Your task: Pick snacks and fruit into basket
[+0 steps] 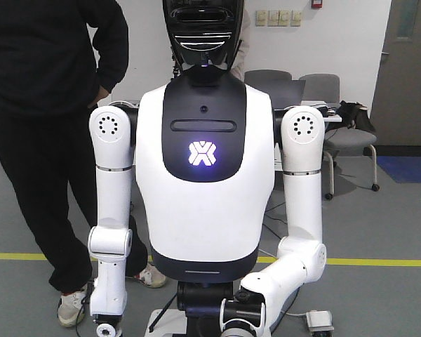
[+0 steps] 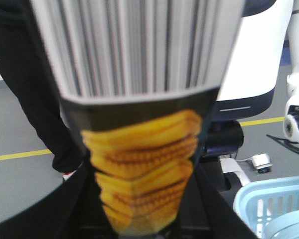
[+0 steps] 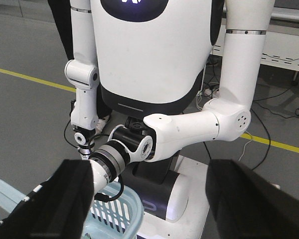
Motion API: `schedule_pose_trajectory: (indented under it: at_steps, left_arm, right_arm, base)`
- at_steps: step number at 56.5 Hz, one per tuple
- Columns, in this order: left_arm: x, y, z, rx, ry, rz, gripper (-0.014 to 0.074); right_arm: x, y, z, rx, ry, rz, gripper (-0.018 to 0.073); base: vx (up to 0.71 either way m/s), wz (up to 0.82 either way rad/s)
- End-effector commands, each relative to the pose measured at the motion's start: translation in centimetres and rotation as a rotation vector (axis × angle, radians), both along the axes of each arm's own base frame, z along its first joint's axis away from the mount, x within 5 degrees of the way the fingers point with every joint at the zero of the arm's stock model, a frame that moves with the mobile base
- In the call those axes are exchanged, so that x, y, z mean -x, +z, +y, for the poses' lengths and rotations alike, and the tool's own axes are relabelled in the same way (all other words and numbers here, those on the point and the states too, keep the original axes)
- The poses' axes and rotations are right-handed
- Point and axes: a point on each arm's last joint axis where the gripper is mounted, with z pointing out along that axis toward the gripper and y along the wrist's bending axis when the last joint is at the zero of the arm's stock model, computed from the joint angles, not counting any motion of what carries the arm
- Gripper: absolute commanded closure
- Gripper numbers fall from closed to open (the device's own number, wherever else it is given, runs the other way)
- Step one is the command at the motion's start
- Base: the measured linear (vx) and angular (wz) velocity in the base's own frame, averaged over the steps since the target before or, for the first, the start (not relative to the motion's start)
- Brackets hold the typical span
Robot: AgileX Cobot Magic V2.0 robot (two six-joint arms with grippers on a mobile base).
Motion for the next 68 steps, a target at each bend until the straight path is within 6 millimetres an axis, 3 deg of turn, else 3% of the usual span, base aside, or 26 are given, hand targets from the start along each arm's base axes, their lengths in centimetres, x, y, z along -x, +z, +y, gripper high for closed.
schedule_pose_trajectory:
  at_steps: [1,12,24,40,54,68]
  left_arm:
    - [-0.3,2.1,-0.3,0.043,-0.026,-0.129,0.0586]
    - [-1.9,3.1,-1.8,0.069,-0.145,-0.242,0.0586]
    - [-3.7,2.5,-5.5,0.078,-0.390,-0.213,0.0586]
    - [-1.9,1.3,-10.9,0.048,-0.786,-0.163,0.0586]
    - [-0.7,-1.3,-15.0,-0.070,-1.048,-0.082,0.0586]
    - [-2.2,-5.5,-17.8,-0.199,-1.110,0.048,0.0557]
  right_arm:
    - [-0.2,1.3,-0.4,-0.026,-0.048,-0.073,0.0029]
    - [-0.2,1.3,-0.4,-0.025,-0.049,-0.076,0.0029]
    - [-0.2,1.3,-0.4,-0.025,-0.049,-0.076,0.0029]
    - [-0.2,1.3,-0.4,-0.025,-0.049,-0.076,0.0029]
    - [-0.2,1.4,-0.4,-0.026,-0.049,-0.076,0.0029]
    - [-0.2,1.4,-0.4,-0.031,-0.048,-0.076,0.0029]
  base:
    - [0.00,0.00]
    - [0.00,0.00]
    - [0.00,0.00]
    - [0.00,0.00]
    - [0.00,0.00]
    - [0.00,0.00]
